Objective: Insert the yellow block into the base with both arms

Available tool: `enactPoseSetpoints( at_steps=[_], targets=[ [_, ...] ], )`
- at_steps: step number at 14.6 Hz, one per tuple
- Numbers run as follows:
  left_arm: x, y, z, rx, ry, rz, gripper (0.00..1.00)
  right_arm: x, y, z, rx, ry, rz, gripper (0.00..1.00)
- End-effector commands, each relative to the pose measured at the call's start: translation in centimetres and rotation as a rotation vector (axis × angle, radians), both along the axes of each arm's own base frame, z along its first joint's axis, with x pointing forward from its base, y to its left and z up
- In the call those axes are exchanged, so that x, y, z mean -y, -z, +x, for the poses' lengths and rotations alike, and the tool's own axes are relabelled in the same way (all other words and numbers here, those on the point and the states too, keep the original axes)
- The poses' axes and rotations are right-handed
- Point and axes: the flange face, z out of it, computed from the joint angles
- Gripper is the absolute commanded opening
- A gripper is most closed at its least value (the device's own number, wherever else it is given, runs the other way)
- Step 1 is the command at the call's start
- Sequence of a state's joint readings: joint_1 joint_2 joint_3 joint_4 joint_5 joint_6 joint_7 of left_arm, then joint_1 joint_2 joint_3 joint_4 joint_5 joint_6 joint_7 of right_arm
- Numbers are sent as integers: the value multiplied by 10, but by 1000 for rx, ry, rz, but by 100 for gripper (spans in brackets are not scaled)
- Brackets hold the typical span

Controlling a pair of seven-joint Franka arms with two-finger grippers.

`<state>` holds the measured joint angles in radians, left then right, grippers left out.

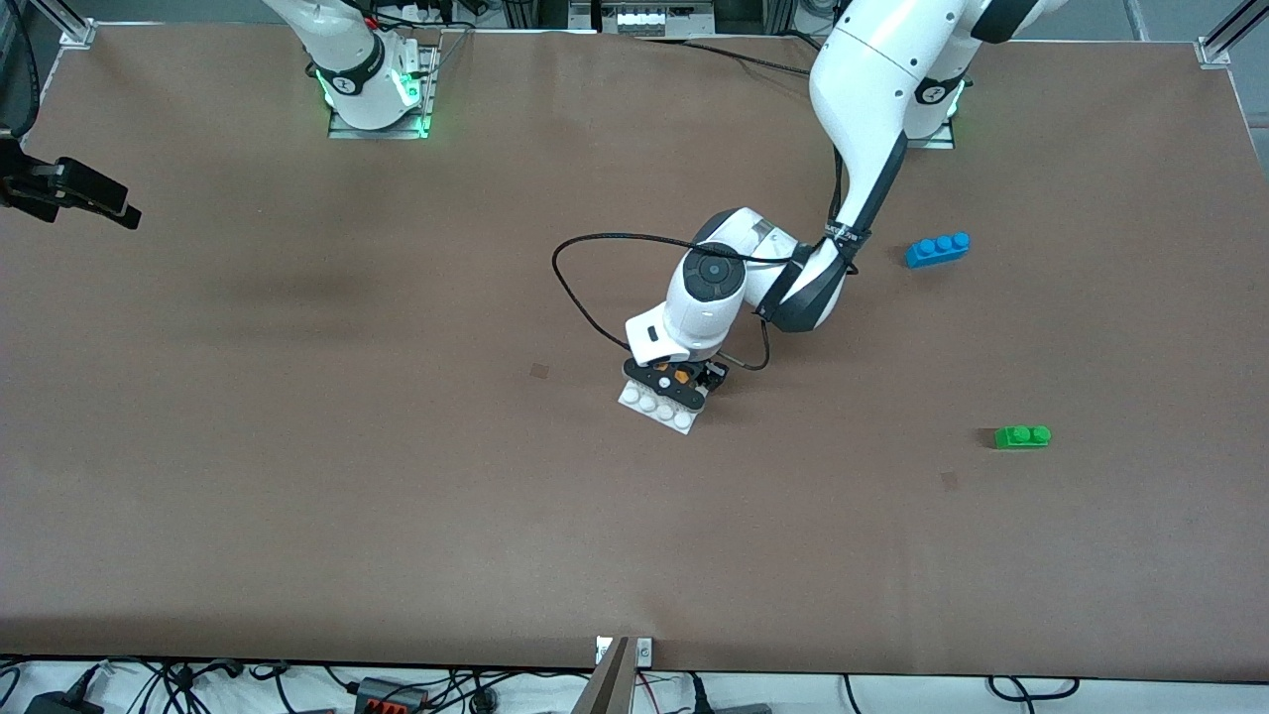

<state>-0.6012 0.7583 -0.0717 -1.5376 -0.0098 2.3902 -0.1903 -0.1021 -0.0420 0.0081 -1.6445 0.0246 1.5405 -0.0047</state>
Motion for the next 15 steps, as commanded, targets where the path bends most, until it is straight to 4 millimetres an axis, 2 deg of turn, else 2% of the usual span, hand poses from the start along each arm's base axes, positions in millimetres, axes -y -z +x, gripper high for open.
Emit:
enactPoseSetpoints(
  at_steps=[1, 7, 9, 15],
  targets=[
    [0, -4, 3, -5, 4, -30, 39, 2, -1, -6, -1, 6, -2, 100],
    [-5, 4, 7, 13, 19, -33, 39, 2, -2, -6, 0, 6, -2, 100],
    [-20, 1, 20, 28, -8, -23, 39, 2, -1, -6, -1, 6, -2, 100],
    [-13, 8, 12, -11, -42, -52, 39, 4, -1, -6, -1, 7, -2, 100]
  ],
)
